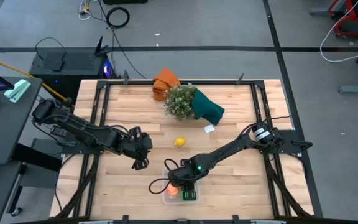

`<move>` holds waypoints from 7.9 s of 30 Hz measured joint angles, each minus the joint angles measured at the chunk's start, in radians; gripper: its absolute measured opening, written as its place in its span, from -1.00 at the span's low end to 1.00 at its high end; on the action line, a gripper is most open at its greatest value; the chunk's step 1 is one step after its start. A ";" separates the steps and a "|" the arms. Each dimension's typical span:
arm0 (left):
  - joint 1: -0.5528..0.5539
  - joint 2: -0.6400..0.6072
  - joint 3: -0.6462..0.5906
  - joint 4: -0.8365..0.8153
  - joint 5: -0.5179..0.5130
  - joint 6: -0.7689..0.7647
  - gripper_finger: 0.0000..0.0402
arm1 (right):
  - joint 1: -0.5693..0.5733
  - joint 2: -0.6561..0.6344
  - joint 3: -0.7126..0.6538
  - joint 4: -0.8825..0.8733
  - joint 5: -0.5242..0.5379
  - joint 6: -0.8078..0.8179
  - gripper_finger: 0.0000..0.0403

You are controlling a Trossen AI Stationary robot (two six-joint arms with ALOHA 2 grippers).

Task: Pick and placing Produce into tupperware
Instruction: Put the strawberry into the transparent container, then put the lemon into the transparent container

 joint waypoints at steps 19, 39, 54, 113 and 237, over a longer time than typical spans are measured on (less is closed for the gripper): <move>0.000 0.000 0.000 0.001 0.000 0.001 -0.44 | -0.067 -0.224 0.040 -0.187 0.185 -0.049 -0.18; -0.013 -0.015 0.000 -0.024 0.018 -0.060 -0.43 | -0.322 -0.149 0.000 -0.172 0.170 -0.346 -0.17; -0.058 -0.362 0.000 -0.092 -0.245 -0.086 -0.53 | -0.335 -0.130 0.000 -0.127 0.157 -0.350 -0.17; -0.059 -0.783 -0.310 0.241 -0.295 -0.017 -0.63 | -0.363 0.030 0.000 -0.143 0.106 -0.512 0.35; -0.059 -0.783 -0.309 0.219 -0.269 -0.014 -0.72 | 0.007 -0.032 0.013 -0.120 0.075 -0.496 -0.16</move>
